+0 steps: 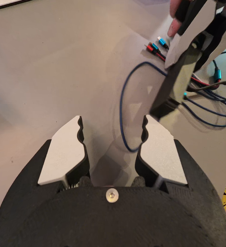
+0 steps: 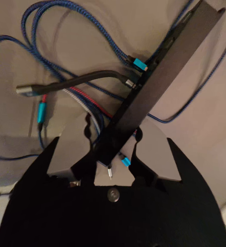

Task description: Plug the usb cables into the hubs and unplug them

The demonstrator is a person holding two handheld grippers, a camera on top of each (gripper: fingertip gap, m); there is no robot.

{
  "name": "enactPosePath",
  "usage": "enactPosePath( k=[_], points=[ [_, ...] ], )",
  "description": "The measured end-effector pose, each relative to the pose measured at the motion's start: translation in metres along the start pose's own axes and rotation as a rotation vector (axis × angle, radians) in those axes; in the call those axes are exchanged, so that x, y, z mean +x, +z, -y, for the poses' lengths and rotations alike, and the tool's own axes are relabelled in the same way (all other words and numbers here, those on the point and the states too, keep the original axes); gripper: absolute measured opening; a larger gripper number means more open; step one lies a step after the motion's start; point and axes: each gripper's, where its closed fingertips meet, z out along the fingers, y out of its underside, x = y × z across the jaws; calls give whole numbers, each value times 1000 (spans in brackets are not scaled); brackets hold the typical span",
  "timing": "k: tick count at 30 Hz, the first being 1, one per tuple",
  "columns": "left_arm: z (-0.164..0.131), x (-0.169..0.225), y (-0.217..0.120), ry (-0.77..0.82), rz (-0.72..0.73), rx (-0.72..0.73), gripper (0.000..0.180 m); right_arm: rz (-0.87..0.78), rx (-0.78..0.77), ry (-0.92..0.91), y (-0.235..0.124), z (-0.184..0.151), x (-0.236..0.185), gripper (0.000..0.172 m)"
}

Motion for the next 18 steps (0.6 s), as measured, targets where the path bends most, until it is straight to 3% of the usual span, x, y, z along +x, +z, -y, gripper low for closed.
enactPosePath(
  k=[4, 11, 18],
  points=[
    [1, -1, -2, 0, 8, 20, 85, 73, 68, 12, 3, 9, -8, 28],
    [11, -12, -21, -95, 1, 145, 85, 19, 104, 141, 2, 6, -1, 28],
    [17, -58, -52, -263, 111, 313, 84, -122, 275, 296, -19, -1, 20, 28]
  ],
)
